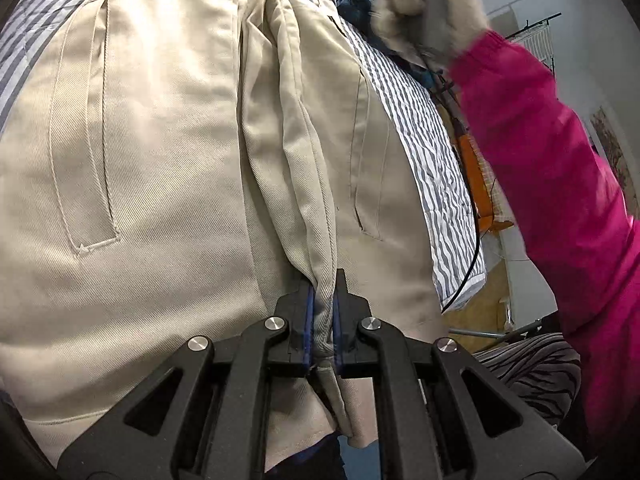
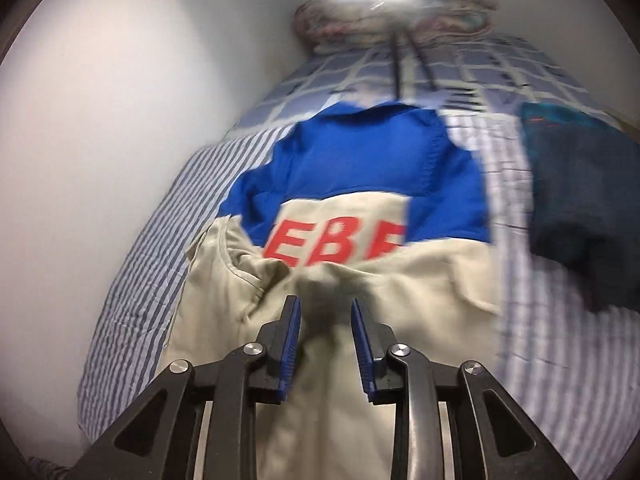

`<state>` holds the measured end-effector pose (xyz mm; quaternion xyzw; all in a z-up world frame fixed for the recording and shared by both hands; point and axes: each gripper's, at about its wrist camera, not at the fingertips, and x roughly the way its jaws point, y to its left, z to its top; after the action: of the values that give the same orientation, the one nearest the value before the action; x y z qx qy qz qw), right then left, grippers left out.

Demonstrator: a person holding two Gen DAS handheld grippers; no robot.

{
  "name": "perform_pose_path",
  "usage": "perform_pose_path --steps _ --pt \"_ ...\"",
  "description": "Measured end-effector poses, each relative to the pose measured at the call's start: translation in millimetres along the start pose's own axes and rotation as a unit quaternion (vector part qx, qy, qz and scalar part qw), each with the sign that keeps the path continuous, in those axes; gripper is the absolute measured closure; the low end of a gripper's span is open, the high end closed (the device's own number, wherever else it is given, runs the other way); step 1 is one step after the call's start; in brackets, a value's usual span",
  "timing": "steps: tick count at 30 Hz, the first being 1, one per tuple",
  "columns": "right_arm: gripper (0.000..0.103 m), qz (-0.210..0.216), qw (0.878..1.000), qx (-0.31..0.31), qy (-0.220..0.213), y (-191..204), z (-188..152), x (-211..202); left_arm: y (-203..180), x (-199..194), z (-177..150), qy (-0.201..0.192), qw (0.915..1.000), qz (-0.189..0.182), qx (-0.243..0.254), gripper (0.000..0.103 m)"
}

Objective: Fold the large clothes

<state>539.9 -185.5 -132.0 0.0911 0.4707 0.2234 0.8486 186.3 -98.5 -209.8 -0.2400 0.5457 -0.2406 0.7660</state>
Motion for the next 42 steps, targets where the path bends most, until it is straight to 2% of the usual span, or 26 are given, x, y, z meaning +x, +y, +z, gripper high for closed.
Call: perform_pose_path --steps 3,7,8,9,10,11,14,17,21,25,29,31,32,33,35,36,37,40,42 --pt "0.076 -0.018 0.999 -0.019 0.021 -3.1 -24.7 -12.9 2.4 -2.0 -1.4 0.001 1.0000 0.002 -0.002 0.098" --pt "0.076 -0.026 0.998 -0.037 0.054 -9.8 -61.1 -2.6 -3.3 -4.1 -3.9 -0.001 0.9999 0.009 0.013 0.098" --pt "0.077 -0.046 0.996 -0.043 0.065 -15.6 -70.7 6.6 -5.5 -3.6 -5.3 -0.002 0.9998 0.012 0.018 0.098" --pt "0.080 -0.079 0.992 -0.059 0.074 -21.5 -79.7 17.6 -5.1 -4.0 -5.4 -0.002 0.9996 0.015 0.022 0.098" --pt "0.084 -0.094 0.989 -0.081 0.075 -25.5 -87.6 22.1 -5.9 -2.7 -6.9 -0.001 0.9996 0.017 0.024 0.098" --pt "0.084 -0.092 0.990 -0.094 0.058 -25.1 -90.4 19.4 -6.7 -1.6 -8.6 0.001 0.9995 0.019 0.026 0.098" --pt "0.081 -0.089 0.992 -0.063 0.056 -25.1 -86.0 7.2 -11.8 -5.4 -10.0 -0.004 0.9991 0.028 0.030 0.097" --pt "0.081 -0.075 0.994 -0.075 0.039 -10.9 -89.5 -16.2 -14.0 -12.3 -10.4 -0.007 0.9993 0.026 0.026 0.094" --pt "0.081 -0.024 0.994 -0.100 0.022 23.6 -107.1 -46.5 -17.9 -34.8 -18.5 -0.031 0.9986 0.016 0.039 0.093" --pt "0.081 0.000 0.992 -0.117 0.041 53.3 -129.6 -38.4 -15.0 -70.0 -23.3 -0.066 0.9962 0.024 0.052 0.093" --pt "0.080 0.011 0.989 -0.125 0.072 78.1 -145.7 0.5 2.2 -103.4 -30.9 -0.094 0.9934 0.052 0.040 0.093" --pt "0.079 -0.010 0.988 -0.132 0.080 84.6 -157.9 17.4 14.3 -112.1 -30.5 -0.096 0.9929 0.063 0.027 0.093" --pt "0.079 -0.026 0.986 -0.152 0.063 91.2 -161.0 17.7 21.3 -115.3 -31.2 -0.098 0.9928 0.067 0.018 0.093" --pt "0.079 -0.034 0.985 -0.157 0.069 94.7 -160.3 15.7 25.7 -117.4 -30.8 -0.097 0.9928 0.069 0.014 0.092" --pt "0.079 -0.017 0.988 -0.130 0.081 90.7 -158.1 4.0 32.3 -121.2 -30.8 -0.093 0.9928 0.074 0.011 0.077" --pt "0.079 -0.009 0.990 -0.120 0.078 88.8 -159.3 -10.1 33.4 -123.0 -30.7 -0.093 0.9929 0.074 0.013 0.063" --pt "0.079 -0.007 0.990 -0.119 0.073 90.8 -161.4 -21.9 34.1 -124.4 -30.4 -0.091 0.9931 0.072 0.016 0.058" --pt "0.078 0.021 0.992 -0.109 0.058 86.4 -179.4 -77.6 36.5 -124.9 -31.5 -0.069 0.9945 0.073 0.029 0.058" --pt "0.077 0.044 0.993 -0.095 0.060 81.7 -204.2 -109.8 36.6 -123.9 -31.5 -0.056 0.9938 0.085 0.046 0.058"
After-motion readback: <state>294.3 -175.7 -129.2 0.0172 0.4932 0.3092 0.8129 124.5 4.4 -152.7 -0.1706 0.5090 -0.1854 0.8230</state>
